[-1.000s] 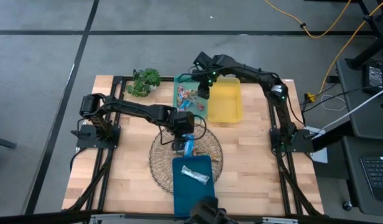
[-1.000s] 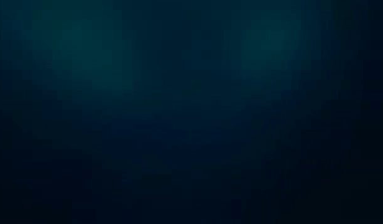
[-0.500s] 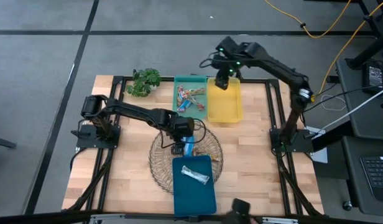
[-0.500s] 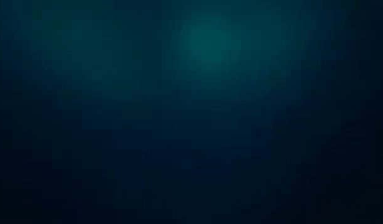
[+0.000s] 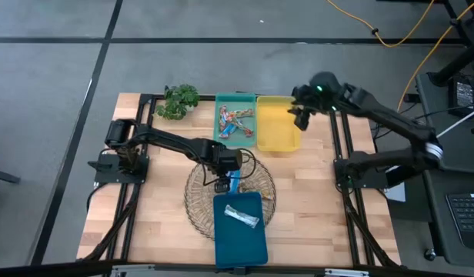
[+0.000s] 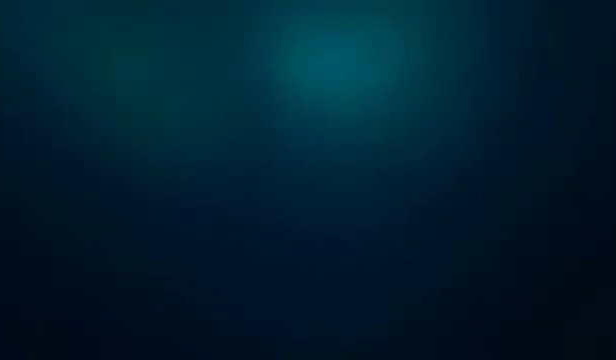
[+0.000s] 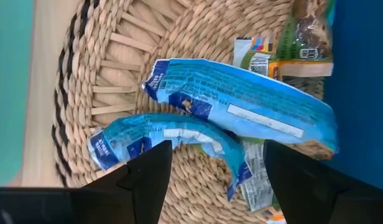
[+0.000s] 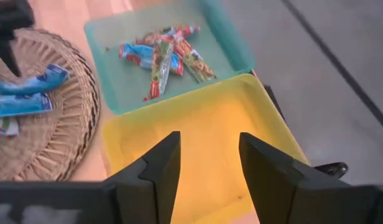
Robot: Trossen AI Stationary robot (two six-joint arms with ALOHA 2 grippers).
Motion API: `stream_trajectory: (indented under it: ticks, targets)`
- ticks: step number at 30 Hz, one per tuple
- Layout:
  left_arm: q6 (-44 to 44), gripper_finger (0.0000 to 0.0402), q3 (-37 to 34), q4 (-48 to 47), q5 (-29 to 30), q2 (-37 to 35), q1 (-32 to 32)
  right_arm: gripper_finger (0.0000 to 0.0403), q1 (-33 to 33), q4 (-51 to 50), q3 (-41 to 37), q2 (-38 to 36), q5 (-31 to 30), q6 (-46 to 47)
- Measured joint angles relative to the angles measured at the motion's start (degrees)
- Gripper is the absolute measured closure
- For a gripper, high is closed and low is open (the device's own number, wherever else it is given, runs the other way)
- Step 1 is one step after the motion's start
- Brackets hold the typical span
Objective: Pick and place Granola Bars by type
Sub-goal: Put the blue granola bar into the yellow container
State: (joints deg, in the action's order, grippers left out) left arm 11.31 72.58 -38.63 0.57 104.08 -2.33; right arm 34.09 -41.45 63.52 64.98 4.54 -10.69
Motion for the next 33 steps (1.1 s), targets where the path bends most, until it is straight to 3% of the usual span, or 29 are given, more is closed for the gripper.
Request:
stream_trajectory:
  ticks: [6, 13, 33]
  targets:
    - [-0.02, 0.0157, 0.0, -0.78, -0.06, 2.53, 0.02, 0.0237, -3.79, 10.98, -12.74, -13.68, 0.97, 3.8]
    - [0.22, 0.0162, 0.03, -0.18, -0.06, 5.86, 0.17, 0.0237, -7.46, 17.84, -17.98, -22.73, 1.53, 4.21]
    - [3.58, 0.0345, 0.03, -0.6, 1.68, 6.53, 0.22, 0.0237, -7.66, 17.6, -18.16, -22.02, 1.53, 4.21]
